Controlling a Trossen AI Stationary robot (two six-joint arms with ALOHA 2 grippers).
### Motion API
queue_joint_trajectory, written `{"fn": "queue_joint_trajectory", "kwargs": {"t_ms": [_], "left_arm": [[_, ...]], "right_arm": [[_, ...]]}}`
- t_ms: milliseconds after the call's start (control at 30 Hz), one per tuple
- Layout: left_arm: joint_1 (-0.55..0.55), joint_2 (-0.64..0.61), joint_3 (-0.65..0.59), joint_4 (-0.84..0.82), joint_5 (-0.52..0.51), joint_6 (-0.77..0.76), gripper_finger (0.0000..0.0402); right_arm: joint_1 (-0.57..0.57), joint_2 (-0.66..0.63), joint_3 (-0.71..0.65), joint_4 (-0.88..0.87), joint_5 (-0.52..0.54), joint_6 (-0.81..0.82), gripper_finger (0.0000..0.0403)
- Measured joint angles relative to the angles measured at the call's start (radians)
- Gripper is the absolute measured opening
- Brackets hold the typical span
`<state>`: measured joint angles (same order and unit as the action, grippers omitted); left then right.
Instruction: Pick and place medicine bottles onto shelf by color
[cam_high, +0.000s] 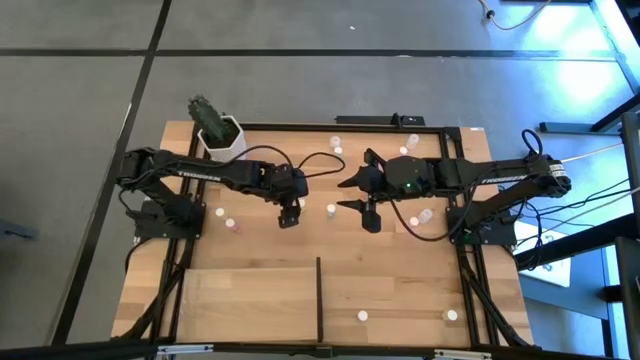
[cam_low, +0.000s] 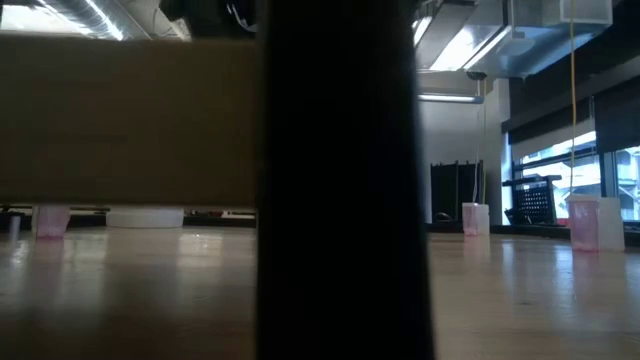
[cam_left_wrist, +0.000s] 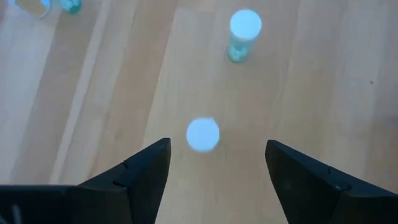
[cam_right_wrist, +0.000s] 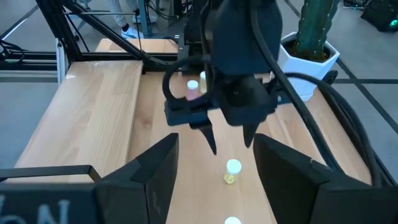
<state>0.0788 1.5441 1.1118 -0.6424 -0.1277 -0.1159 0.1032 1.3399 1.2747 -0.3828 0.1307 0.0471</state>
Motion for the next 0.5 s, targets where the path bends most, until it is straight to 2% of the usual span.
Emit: {"fn": "queue_joint_trajectory", "kwargs": {"t_ms": [333, 500], "left_arm": [[0.05, 0.091, 0.0, 0.008, 0.067, 0.017, 0.0257], [0.055, 0.118, 0.0, 0.019, 0.066, 0.069, 0.0257]], "right_arm": [[0.0, 0.0, 0.0, -0.001, 0.0, 0.0, 0.021], [0.0, 0.0, 0.0, -0.001, 0.0, 0.0, 0.021]]}}
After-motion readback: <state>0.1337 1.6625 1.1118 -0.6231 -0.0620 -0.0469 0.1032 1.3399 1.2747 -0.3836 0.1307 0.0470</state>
